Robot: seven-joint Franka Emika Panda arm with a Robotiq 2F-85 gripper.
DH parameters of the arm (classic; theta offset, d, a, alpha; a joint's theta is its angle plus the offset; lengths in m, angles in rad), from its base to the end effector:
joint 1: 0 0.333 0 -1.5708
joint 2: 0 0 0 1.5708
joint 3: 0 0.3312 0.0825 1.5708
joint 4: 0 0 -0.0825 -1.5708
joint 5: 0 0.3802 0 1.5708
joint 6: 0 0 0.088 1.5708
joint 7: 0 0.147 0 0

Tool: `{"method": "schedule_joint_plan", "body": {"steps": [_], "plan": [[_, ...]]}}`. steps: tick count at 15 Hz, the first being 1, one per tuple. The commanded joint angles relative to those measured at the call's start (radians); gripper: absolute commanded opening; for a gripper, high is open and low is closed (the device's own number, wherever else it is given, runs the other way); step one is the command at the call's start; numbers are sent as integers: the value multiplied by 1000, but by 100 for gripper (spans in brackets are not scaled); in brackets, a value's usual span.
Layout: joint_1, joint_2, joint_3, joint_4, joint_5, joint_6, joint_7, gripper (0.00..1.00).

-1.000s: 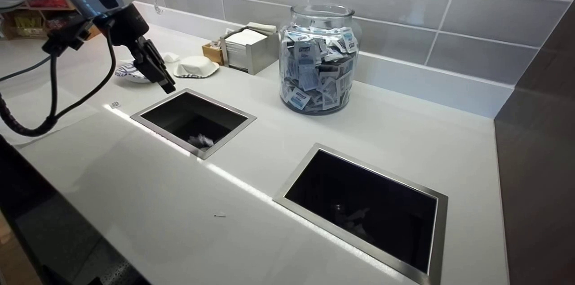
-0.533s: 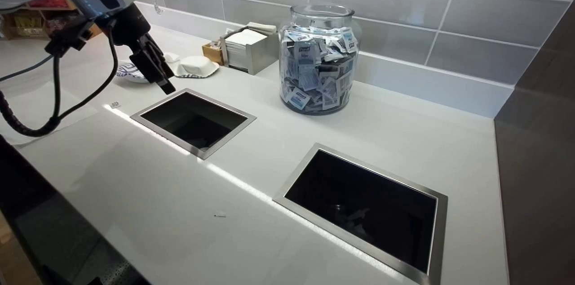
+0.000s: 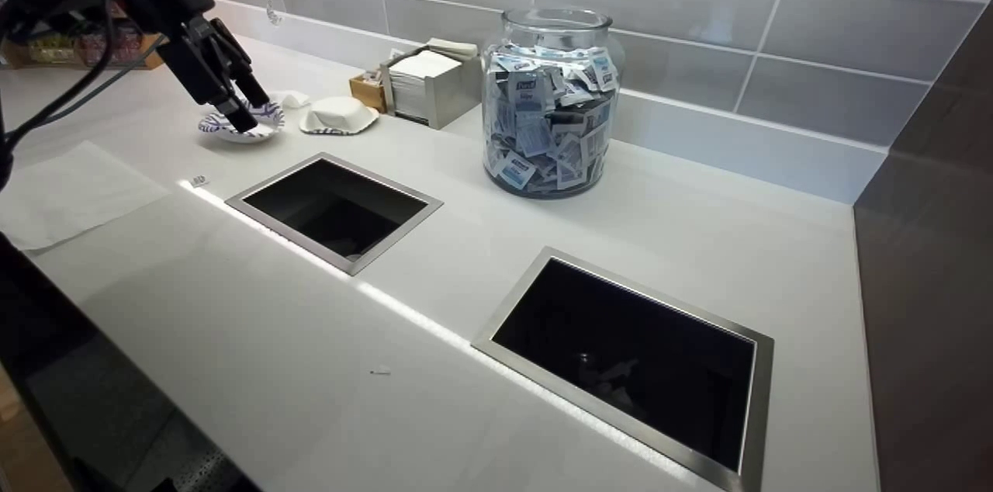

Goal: Put the piece of paper in the left bin

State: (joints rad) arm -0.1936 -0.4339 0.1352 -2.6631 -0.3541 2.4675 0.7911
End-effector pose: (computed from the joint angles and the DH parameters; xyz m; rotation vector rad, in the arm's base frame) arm 0.4067 -0.0342 0.3788 2.7658 -0.8593 0.4675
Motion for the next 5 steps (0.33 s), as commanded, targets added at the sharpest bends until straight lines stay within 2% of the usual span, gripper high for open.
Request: {"method": "schedule_joint_plan", "body": {"steps": [1,5], "plan": [[-4,-3,4,1,4,-1,-4,100],[-4,8,2,1,3,-1,-4,100]]}}
